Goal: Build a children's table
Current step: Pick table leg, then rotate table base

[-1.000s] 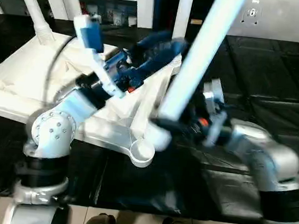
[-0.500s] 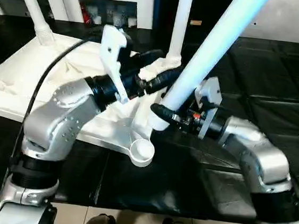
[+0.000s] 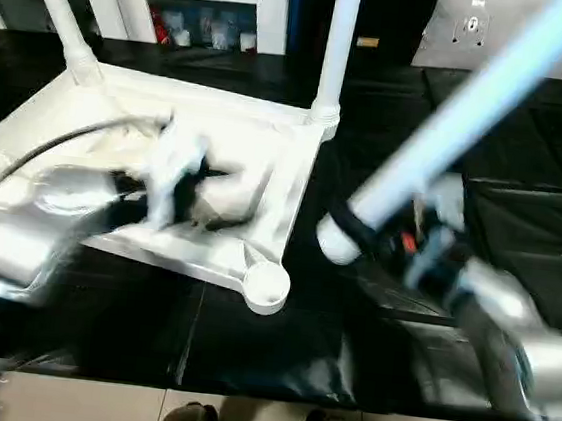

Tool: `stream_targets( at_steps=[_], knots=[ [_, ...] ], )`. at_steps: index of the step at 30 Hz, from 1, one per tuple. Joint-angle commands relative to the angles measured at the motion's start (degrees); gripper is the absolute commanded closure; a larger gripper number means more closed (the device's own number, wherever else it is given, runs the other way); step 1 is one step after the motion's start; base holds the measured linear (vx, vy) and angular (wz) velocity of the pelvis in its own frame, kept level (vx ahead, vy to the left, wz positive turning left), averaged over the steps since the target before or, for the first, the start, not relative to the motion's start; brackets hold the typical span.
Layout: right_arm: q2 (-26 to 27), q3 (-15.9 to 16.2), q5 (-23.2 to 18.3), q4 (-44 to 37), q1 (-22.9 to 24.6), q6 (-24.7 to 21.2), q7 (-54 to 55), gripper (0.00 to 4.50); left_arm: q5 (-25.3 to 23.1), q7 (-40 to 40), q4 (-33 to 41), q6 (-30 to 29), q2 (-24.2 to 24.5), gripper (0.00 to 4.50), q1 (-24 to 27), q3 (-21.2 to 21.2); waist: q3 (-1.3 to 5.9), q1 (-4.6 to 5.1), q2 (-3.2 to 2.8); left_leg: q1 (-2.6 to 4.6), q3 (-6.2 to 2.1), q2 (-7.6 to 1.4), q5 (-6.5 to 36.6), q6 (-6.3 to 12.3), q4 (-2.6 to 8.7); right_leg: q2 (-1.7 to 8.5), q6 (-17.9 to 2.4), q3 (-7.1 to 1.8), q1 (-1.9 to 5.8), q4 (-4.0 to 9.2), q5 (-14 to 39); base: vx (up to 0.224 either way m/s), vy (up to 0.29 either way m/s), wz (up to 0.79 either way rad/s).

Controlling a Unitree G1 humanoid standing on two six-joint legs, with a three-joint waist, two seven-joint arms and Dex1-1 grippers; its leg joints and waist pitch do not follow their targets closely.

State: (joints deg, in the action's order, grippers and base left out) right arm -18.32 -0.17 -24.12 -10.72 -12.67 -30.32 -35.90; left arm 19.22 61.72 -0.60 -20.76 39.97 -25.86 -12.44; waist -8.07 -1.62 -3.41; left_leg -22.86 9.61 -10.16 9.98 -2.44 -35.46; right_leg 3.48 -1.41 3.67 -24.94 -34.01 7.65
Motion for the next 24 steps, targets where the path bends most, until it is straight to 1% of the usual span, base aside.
stream_targets(
  at_steps=[1, 2, 3, 4, 5, 6, 7, 8, 9, 10, 11, 12, 13, 14, 15, 16, 19, 20, 21, 22, 24],
  knots=[
    [-0.3, -0.4, -0.6, -2.2, 1.3, -0.6, 0.2, 2.6, -1.6, 5.6, -4.0, 4.0, 1.1, 0.93, -1.1, -1.9, 4.14, 0.29, -0.61, 1.91, -1.04, -1.84, 18.0, 0.3, 4.99, 3.81, -7.1, -2.44, 2.83, 4.95, 27.3, 0.0, 0.0, 0.0],
    [-0.2, -0.5, -0.7, -2.6, 1.6, -0.8, 0.2, 2.6, -2.2, 7.0, -5.5, 5.4, 1.2, 1.0, -1.7, -2.3, 4.23, 0.23, -0.63, 2.04, -1.05, -1.8, 18.5, 0.16, 4.99, 3.89, -6.5, -2.45, 2.85, 5.15, 28.5, 0.0, 0.0, 0.0],
    [-0.2, -0.5, -0.6, -2.8, 2.0, -0.7, 0.2, 2.6, -3.2, 8.7, -7.5, 6.8, 1.3, 1.04, -2.6, -3.2, 4.19, 0.19, -0.59, 2.05, -1.09, -1.81, 18.6, 0.15, 5.07, 3.91, -6.4, -2.45, 2.81, 5.28, 28.8, 0.0, 0.0, 0.0],
    [-0.2, -0.4, -0.6, -3.1, 2.2, -0.8, 0.3, 2.6, -4.1, 10.0, -9.0, 8.3, 1.5, 1.13, -3.4, -3.9, 4.23, 0.15, -0.91, 2.05, -1.18, -1.83, 19.1, -0.21, 5.1, 3.98, -6.2, -2.39, 2.88, 5.27, 29.2, 0.0, 0.0, 0.0],
    [-0.3, -0.3, -0.6, -3.4, 2.6, -0.8, 0.5, 2.6, -5.9, 12.1, -11.6, 11.6, 1.8, 1.27, -4.4, -5.4, 4.16, 0.16, -1.05, 1.92, -1.33, -1.8, 19.6, -0.3, 5.22, 3.99, -6.0, -2.3, 3.0, 5.41, 29.5, 0.0, 0.0, 0.0],
    [-0.3, -0.3, -0.7, -3.4, 2.7, -0.8, 0.6, 2.6, -6.3, 12.3, -12.1, 12.0, 1.8, 1.39, -4.6, -5.6, 4.11, 0.16, -0.88, 1.94, -1.33, -1.7, 19.9, -0.2, 5.21, 3.99, -5.7, -2.27, 2.97, 5.62, 30.1, 0.0, 0.0, 0.0],
    [-0.4, -0.1, -0.7, -3.6, 2.9, -0.8, 0.8, 2.6, -7.9, 13.1, -14.4, 14.0, 1.8, 1.45, -5.7, -6.8, 4.15, 0.15, -0.99, 1.99, -1.39, -1.85, 20.2, -0.53, 5.22, 4.18, -5.8, -2.33, 2.96, 5.32, 30.1, 0.0, 0.0, 0.0],
    [-0.4, -0.2, -0.8, -3.7, 2.9, -0.8, 0.9, 2.6, -8.6, 13.5, -15.4, 15.0, 1.7, 1.45, -6.1, -7.3, 4.01, 0.18, -0.93, 2.04, -1.4, -1.83, 20.6, -0.48, 5.31, 4.12, -5.7, -2.3, 2.88, 5.5, 30.8, 0.0, 0.0, 0.0],
    [-0.4, -0.3, -1.0, -4.0, 3.2, -1.0, 0.9, 2.6, -9.9, 14.1, -17.3, 16.5, 1.5, 1.5, -7.1, -8.3, 3.89, 0.13, -1.34, 2.07, -1.48, -1.83, 21.0, -0.61, 5.3, 4.21, -5.6, -2.29, 2.85, 5.5, 31.2, 0.0, 0.0, 0.0],
    [-0.4, -0.3, -1.0, -4.0, 3.2, -1.0, 0.9, 2.6, -9.9, 14.1, -17.3, 16.5, 1.5, 1.57, -7.1, -8.3, 4.02, 0.21, -1.09, 1.96, -1.51, -1.84, 21.1, -0.82, 5.31, 4.35, -5.7, -2.32, 3.11, 5.42, 31.0, 0.0, 0.0, 0.0],
    [-0.6, -0.2, -1.0, -4.3, 3.6, -1.1, 0.8, 2.6, -10.9, 15.1, -19.1, 18.3, 1.4, 1.69, -8.0, -9.0, 3.94, 0.22, -1.04, 1.84, -1.56, -1.85, 20.9, -0.74, 5.36, 4.35, -5.8, -2.31, 3.13, 5.4, 31.1, 0.0, 0.0, 0.0],
    [-0.7, -0.2, -1.0, -4.4, 3.7, -1.1, 0.7, 2.6, -11.3, 15.5, -19.8, 18.9, 1.3, 1.69, -8.3, -9.3, 3.85, 0.16, -1.07, 2.08, -1.44, -1.71, 20.9, -0.44, 5.27, 4.29, -5.4, -2.32, 2.89, 5.76, 32.4, 0.0, 0.0, 0.0],
    [-0.7, -0.2, -1.0, -4.6, 3.9, -1.2, 0.7, 2.6, -11.6, 15.9, -20.6, 19.2, 1.3, 1.86, -8.7, -9.5, 3.97, 0.15, -1.06, 2.04, -1.37, -1.71, 20.1, -0.36, 5.17, 4.45, -5.8, -2.41, 2.99, 5.72, 31.9, 0.0, 0.0, 0.0],
    [-0.8, -0.2, -1.0, -4.7, 4.1, -1.3, 0.7, 2.6, -11.9, 16.7, -21.7, 19.7, 1.1, 1.88, -9.1, -9.6, 3.88, 0.13, -1.25, 1.94, -1.46, -1.76, 19.8, -0.33, 5.24, 4.45, -5.9, -2.4, 3.04, 5.61, 31.6, 0.0, 0.0, 0.0],
    [-0.9, -0.2, -1.1, -4.9, 4.2, -1.5, 0.6, 2.6, -12.0, 17.5, -22.4, 19.8, 1.1, 1.97, -9.3, -9.7, 3.87, 0.2, -1.18, 1.95, -1.39, -1.79, 19.6, -0.29, 5.29, 4.34, -6.1, -2.39, 3.01, 5.64, 31.3, 0.0, 0.0, 0.0],
    [-1.1, -0.3, -1.2, -5.0, 4.3, -1.6, 0.6, 2.6, -12.4, 18.6, -23.5, 20.4, 1.2, 2.06, -9.8, -10.0, 3.88, 0.2, -0.99, 1.94, -1.32, -1.77, 19.0, -0.07, 5.27, 4.33, -6.5, -2.43, 3.05, 5.58, 30.5, 0.0, 0.0, 0.0],
    [-1.3, -0.3, -1.2, -5.0, 4.4, -1.7, 0.5, 2.6, -13.0, 19.3, -24.7, 21.3, 1.3, 2.35, -10.1, -10.2, 4.0, 0.02, -1.16, 2.07, -1.14, -1.78, 17.7, 0.24, 5.16, 4.35, -7.2, -2.58, 3.02, 5.47, 29.2, 0.0, 0.0, 0.0],
    [-1.5, -0.2, -1.2, -5.0, 4.4, -1.7, 0.4, 2.6, -13.4, 19.8, -25.8, 22.3, 1.4, 2.41, -10.3, -10.3, 4.0, -0.03, -1.01, 1.96, -1.13, -1.84, 17.2, 0.39, 5.24, 4.37, -7.5, -2.58, 3.16, 5.4, 28.7, 0.0, 0.0, 0.0],
    [-1.5, -0.2, -1.2, -4.9, 4.4, -1.6, 0.5, 2.6, -13.6, 19.6, -26.3, 22.8, 1.3, 2.52, -10.3, -10.2, 4.04, -0.05, -1.06, 1.9, -1.12, -1.84, 16.9, 0.43, 5.24, 4.41, -7.6, -2.59, 3.23, 5.32, 28.3, 0.0, 0.0, 0.0],
    [-1.5, -0.1, -1.2, -4.8, 4.3, -1.6, 0.4, 2.6, -13.8, 19.4, -26.8, 23.4, 1.3, 2.63, -10.2, -10.1, 4.19, -0.09, -0.97, 1.8, -1.1, -1.92, 15.8, 0.55, 5.25, 4.33, -8.2, -2.62, 3.36, 4.98, 26.4, 0.0, 0.0, 0.0],
    [-1.5, 0.1, -1.2, -4.7, 4.2, -1.6, 0.5, 2.6, -14.2, 19.5, -27.8, 24.3, 0.9, 2.78, -10.3, -9.8, 4.23, -0.07, -0.99, 1.71, -1.01, -1.87, 15.0, 0.76, 5.22, 4.33, -8.6, -2.63, 3.48, 4.91, 25.3, 0.0, 0.0, 0.0]
  ],
)
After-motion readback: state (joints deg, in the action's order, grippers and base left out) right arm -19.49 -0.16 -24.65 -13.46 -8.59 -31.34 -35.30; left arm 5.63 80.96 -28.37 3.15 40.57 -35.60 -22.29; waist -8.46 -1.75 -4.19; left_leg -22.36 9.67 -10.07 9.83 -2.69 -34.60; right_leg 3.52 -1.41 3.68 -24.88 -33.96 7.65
